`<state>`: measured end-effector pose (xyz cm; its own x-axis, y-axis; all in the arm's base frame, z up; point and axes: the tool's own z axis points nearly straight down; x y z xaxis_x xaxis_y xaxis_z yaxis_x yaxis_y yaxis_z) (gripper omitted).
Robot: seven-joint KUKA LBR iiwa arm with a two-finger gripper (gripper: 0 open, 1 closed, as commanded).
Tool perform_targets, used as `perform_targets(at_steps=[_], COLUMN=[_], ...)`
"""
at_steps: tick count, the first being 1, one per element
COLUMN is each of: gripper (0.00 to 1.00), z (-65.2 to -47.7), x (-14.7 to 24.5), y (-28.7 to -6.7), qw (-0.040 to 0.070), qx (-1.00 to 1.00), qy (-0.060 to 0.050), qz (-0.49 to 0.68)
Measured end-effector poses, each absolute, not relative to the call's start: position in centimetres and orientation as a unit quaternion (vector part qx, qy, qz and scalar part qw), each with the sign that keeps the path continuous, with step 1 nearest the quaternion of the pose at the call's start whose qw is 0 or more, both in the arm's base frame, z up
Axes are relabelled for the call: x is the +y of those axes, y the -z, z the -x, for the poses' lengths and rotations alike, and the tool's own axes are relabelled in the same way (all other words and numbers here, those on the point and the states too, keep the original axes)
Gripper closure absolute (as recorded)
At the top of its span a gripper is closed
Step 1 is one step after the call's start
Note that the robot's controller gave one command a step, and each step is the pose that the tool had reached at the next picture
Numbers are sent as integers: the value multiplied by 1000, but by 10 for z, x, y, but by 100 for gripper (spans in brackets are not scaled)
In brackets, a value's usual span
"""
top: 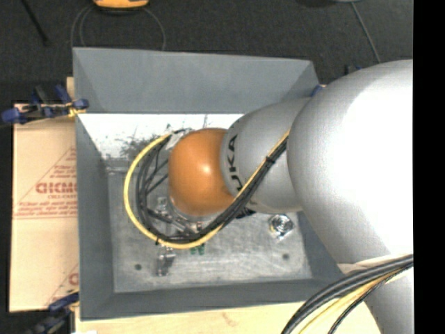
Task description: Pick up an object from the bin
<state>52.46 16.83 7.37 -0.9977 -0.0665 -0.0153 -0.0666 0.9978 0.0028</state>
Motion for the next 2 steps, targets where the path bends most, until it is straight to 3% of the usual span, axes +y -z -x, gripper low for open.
perform_targets(at_steps=[1,2], gripper=[0,0], z=[-549,-575], x=[98,78], y=[-74,-86], qw=[8,4], qx=[996,990], qy=[-2,1], qz=[90,144])
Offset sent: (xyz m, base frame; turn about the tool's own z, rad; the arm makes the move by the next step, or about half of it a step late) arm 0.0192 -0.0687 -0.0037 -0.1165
